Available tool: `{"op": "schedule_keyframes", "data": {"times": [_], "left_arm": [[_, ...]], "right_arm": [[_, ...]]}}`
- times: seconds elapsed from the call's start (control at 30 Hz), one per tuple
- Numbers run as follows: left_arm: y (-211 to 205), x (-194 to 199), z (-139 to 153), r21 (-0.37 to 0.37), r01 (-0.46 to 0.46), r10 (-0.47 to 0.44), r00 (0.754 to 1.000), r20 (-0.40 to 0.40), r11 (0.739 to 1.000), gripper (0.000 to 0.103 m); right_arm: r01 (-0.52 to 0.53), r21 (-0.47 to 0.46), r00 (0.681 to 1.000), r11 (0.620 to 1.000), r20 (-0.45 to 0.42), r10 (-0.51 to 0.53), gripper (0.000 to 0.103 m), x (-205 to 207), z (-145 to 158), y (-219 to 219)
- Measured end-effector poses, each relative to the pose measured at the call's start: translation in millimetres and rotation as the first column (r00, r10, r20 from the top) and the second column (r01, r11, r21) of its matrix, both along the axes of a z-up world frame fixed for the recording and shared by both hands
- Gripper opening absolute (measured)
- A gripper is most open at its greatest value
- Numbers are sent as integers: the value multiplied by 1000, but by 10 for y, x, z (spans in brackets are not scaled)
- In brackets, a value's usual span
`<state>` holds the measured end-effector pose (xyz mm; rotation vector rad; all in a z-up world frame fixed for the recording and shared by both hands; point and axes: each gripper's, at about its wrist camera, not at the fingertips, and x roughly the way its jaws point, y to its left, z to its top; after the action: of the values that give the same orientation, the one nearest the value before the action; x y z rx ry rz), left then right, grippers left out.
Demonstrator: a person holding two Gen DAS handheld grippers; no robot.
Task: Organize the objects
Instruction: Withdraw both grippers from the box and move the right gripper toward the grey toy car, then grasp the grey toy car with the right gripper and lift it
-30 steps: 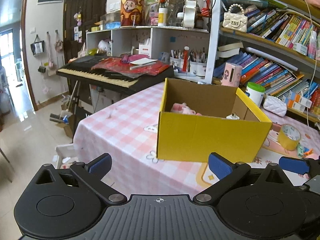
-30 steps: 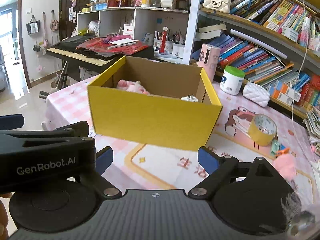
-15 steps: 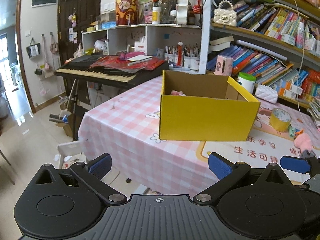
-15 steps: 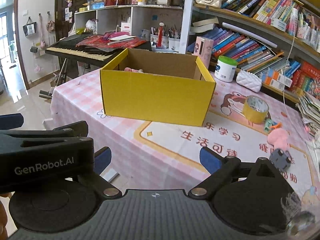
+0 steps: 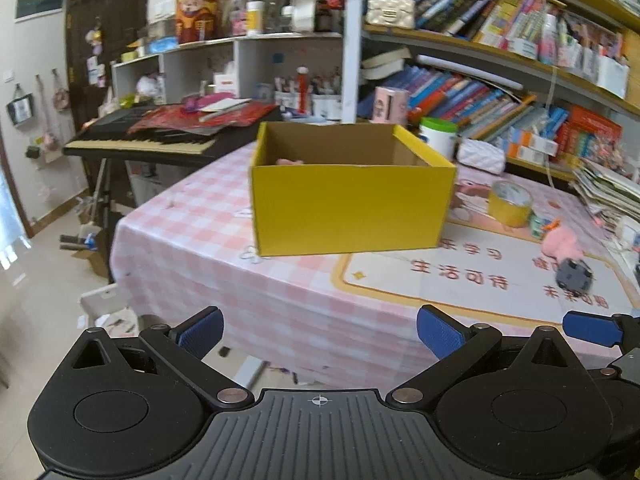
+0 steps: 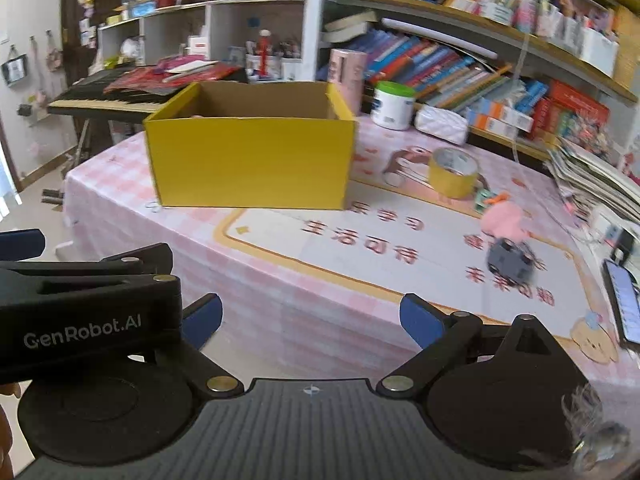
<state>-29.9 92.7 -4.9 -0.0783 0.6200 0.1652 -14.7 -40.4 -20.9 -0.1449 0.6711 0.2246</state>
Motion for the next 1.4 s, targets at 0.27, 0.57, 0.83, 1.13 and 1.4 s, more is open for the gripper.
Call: {"op": "schedule_keyframes", "data": {"times": [0.27,0.57,0.83,1.13,1.4], "left_arm": [[-326,145,-19,-1,114,-114,993,-9,994,103],[-782,420,-55,-12,230,-230,973,-23,973,103],[-1142,726,-44,-27,277,-278,960,-23,960,103],[-1496,1087,-2,-15,290,-290,957,-1,957,103],[-1755,1364,-50,-4,271,-271,962,-21,963,103]], "right_arm": [[126,-3,992,992,-13,-126,97,15,-38,-374],[243,-18,970,970,-23,-243,98,127,-63,-849],[292,-41,956,955,-22,-293,98,366,-40,-1236],[303,-39,953,952,-12,-304,98,764,11,-1630],[283,-35,958,959,-36,-284,98,1102,-53,-1913]]}}
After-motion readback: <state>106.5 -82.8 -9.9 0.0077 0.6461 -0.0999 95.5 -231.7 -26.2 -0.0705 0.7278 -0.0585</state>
